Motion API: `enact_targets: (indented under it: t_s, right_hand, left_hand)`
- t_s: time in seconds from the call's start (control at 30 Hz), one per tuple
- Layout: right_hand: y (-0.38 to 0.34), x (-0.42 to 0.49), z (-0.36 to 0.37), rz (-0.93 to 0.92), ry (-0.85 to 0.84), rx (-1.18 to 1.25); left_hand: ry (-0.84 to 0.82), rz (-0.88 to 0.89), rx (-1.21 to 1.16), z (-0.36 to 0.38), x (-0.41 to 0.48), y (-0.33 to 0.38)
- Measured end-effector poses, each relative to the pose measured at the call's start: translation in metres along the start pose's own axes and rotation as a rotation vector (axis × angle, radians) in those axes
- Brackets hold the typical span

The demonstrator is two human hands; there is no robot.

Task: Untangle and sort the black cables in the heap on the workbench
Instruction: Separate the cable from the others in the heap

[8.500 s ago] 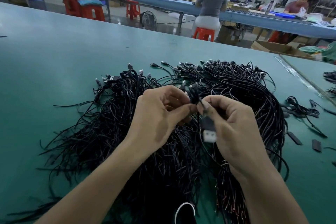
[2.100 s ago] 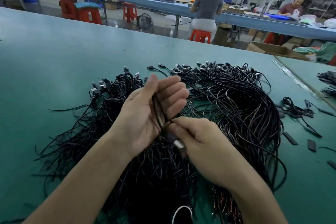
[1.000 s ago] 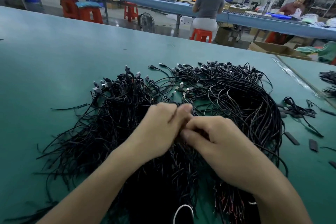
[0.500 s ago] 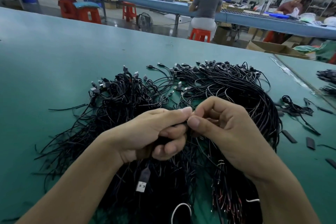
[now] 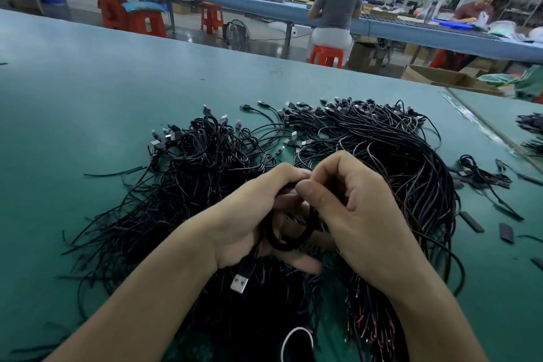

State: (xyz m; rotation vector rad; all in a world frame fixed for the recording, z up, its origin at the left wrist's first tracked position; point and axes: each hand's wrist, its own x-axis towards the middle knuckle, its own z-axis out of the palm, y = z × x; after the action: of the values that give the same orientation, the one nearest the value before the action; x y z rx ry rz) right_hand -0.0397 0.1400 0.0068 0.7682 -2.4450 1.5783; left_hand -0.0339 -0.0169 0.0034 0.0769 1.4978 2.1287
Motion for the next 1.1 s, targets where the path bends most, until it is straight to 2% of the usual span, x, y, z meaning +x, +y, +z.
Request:
enact_targets:
  t_s: [0.1, 0.27, 0.4, 0.47, 0.57, 0.63, 0.8, 1.0, 1.1]
  right_hand:
    - [0.001, 0.0, 0.0, 0.005, 0.038, -0.029]
    - [0.003, 0.002, 0.001, 0.037, 0.162, -0.097]
    - [0.012, 0.002, -0.004, 0.166, 0.257, -0.099]
    - [0.018, 0.0, -0.002, 0.243, 0.156, -0.214]
    - [0.025, -0.003, 0.01, 0.345, -0.116, -0.47]
    - [0.025, -0.004, 0.019, 0.352, -0.208, -0.532]
    - [0.021, -0.009, 0.037, 0.257, -0.181, -0.653]
    - [0.021, -0.009, 0.039, 0.263, -0.175, -0.689]
    - [0.017, -0.006, 0.026, 0.311, -0.204, -0.62]
  left_hand:
    - [0.044, -0.011, 0.141, -0.001, 0.003, -0.001]
    - [0.235, 0.105, 0.321, -0.008, 0.006, -0.005]
    - [0.446, 0.205, 0.302, -0.015, 0.009, -0.005]
    - [0.523, 0.244, 0.239, -0.016, 0.009, -0.003]
    - [0.596, 0.277, 0.164, -0.017, 0.011, -0.001]
    - [0.614, 0.27, 0.142, -0.017, 0.012, 0.001]
    - [0.604, 0.274, 0.177, -0.016, 0.01, 0.001]
    - [0.658, 0.368, 0.158, -0.017, 0.009, 0.001]
    - [0.664, 0.4, 0.114, -0.016, 0.009, 0.003]
